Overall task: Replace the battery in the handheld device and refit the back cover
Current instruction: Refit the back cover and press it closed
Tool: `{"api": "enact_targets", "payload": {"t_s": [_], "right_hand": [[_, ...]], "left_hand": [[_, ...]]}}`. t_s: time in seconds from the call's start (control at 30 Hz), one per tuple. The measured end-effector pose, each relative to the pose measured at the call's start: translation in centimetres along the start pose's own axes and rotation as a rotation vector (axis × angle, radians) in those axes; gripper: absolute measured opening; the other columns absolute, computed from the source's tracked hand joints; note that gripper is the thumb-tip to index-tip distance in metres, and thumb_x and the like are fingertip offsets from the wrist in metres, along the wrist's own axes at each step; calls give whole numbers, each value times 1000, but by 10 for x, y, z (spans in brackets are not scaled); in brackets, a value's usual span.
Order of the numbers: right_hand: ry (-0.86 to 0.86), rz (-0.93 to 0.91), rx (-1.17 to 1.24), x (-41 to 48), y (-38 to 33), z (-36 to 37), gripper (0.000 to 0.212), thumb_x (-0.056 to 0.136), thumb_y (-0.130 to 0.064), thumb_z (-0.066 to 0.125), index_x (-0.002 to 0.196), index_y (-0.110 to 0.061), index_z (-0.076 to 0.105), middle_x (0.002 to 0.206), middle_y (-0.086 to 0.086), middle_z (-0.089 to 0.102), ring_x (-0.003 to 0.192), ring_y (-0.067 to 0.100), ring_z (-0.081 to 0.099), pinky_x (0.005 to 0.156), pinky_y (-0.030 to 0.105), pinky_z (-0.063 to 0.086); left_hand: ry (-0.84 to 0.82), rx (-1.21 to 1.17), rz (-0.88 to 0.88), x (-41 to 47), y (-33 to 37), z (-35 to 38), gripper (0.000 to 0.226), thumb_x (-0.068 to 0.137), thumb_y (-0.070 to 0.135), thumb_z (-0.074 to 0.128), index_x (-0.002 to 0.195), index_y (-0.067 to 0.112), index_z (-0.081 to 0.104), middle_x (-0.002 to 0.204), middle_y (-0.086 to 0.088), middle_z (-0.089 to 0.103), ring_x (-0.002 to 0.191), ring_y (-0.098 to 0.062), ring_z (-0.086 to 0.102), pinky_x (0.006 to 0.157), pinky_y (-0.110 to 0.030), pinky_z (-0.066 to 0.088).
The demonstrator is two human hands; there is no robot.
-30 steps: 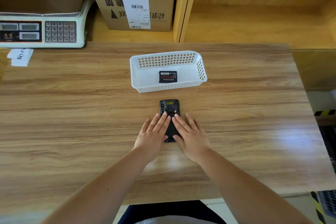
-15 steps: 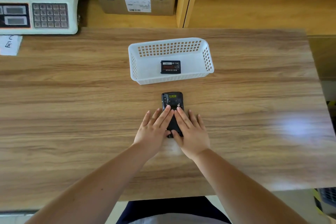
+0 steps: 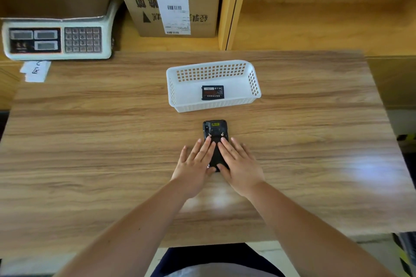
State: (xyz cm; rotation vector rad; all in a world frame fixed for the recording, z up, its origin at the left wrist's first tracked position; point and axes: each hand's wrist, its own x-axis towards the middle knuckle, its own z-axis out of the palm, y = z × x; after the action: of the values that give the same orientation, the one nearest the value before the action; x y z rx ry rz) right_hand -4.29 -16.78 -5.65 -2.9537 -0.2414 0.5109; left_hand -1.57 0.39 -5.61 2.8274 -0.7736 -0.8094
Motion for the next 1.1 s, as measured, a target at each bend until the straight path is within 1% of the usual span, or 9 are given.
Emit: {"api": "enact_targets", "payload": {"t_s": [0.07,0.17,0.27,0.63,0.7,0.8,0.9,0.97,1.1], "right_hand": [[-20,-5,-18,-4,-1,-2,59,91,-47,29,139,-16,46,148,-2,44,136,24,41,107,48,39],[-60,-42,-39,-13,1,2,60,93,-48,27,141,-16,42,150,-2,39,139,22,36,108,48,38],[-84,-37,-54,-19,3,2,58,91,-47,30,138,-17,47,147,-3,45,135,21,43,102,47,45],[-111,-69,-45,-23,11,4,58,93,-48,29,142,-19,41,150,-5,38,136,23,41,103,46,44],[-103,-83,-24,-24,12,10,61,94,-49,25,147,-20,29,155,-6,26,139,24,35,109,46,36],[-101,-116,-7,-23,17,17,62,95,-53,19,150,-24,11,157,-10,8,143,25,25,117,48,13],[-115,-144,10,-18,21,17,61,96,-50,19,150,-24,8,157,-11,5,144,26,26,117,52,13],[-118,-165,40,-17,23,17,60,96,-47,20,150,-23,7,157,-12,-2,145,25,20,118,48,14],[-171,-188,26,-15,25,9,65,94,-51,18,150,-26,-3,154,-15,-18,148,22,4,120,42,3]], "left_hand": [[-14,9,1,-4,1,-1,64,101,46,17,151,22,-16,147,11,-34,146,-15,-20,119,-48,-1],[-37,53,27,-9,0,-1,62,102,43,16,151,21,-16,148,9,-34,141,-13,-28,119,-48,-1],[-40,100,48,-12,-1,0,61,103,41,16,151,20,-16,154,7,-29,136,-12,-32,119,-48,-4],[-73,161,46,-20,6,7,64,102,45,15,143,20,-27,150,5,-35,138,-15,-33,117,-51,-10],[-73,191,37,-20,6,9,66,101,47,14,144,20,-28,150,5,-37,138,-15,-33,116,-54,-12],[-71,216,29,-19,6,14,70,100,49,14,144,21,-32,148,5,-43,137,-14,-34,114,-56,-16],[-62,236,45,-18,2,17,71,99,50,11,139,22,-41,144,5,-47,135,-15,-35,115,-52,-16],[-48,228,63,-17,0,16,69,99,48,10,141,22,-37,147,4,-44,136,-15,-33,117,-48,-15],[-59,217,90,-18,0,6,65,101,46,15,142,22,-30,149,2,-38,138,-16,-30,118,-47,-13]]}}
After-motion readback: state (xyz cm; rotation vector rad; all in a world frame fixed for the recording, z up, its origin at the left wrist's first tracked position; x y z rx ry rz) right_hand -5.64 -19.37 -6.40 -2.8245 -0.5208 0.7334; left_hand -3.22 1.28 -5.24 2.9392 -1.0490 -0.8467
